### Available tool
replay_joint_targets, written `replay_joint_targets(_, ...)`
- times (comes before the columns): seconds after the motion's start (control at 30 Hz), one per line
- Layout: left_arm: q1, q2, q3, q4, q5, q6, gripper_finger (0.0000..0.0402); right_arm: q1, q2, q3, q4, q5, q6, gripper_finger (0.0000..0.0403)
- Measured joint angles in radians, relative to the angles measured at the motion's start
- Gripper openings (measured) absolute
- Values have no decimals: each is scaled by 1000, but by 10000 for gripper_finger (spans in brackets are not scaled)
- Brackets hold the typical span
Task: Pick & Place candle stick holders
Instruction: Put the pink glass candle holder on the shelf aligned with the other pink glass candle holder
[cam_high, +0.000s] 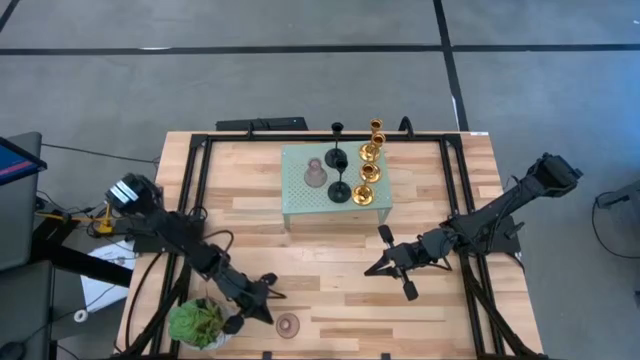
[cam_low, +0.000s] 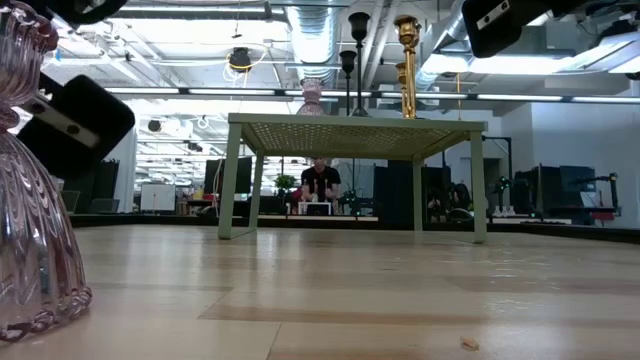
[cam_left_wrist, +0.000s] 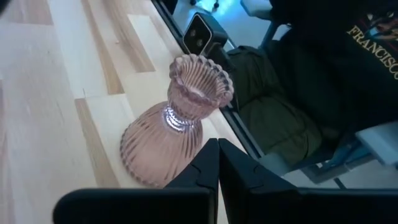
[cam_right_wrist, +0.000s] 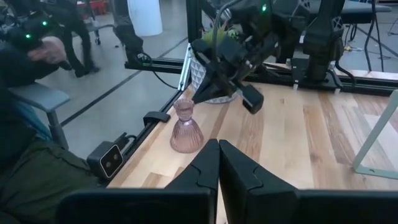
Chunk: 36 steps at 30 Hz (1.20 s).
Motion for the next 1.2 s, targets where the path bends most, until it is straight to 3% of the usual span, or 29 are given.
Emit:
replay_joint_targets(0.23, 0, 65, -1, 44, -22, 18, 6, 0, 0, 0, 3, 0, -4, 0)
replay_joint_targets(0.47, -1, 70, -3, 42, -129, -1, 17, 0, 0, 0, 2, 0, -11, 0)
replay_joint_targets(0.83, 1, 69, -3, 50, -133, 181, 115, 0, 0, 0, 2, 13, -11, 0)
replay_joint_targets(1.2, 0, 69, -3, 77, -132, 207, 208, -1, 0, 0, 4, 86, -9, 0)
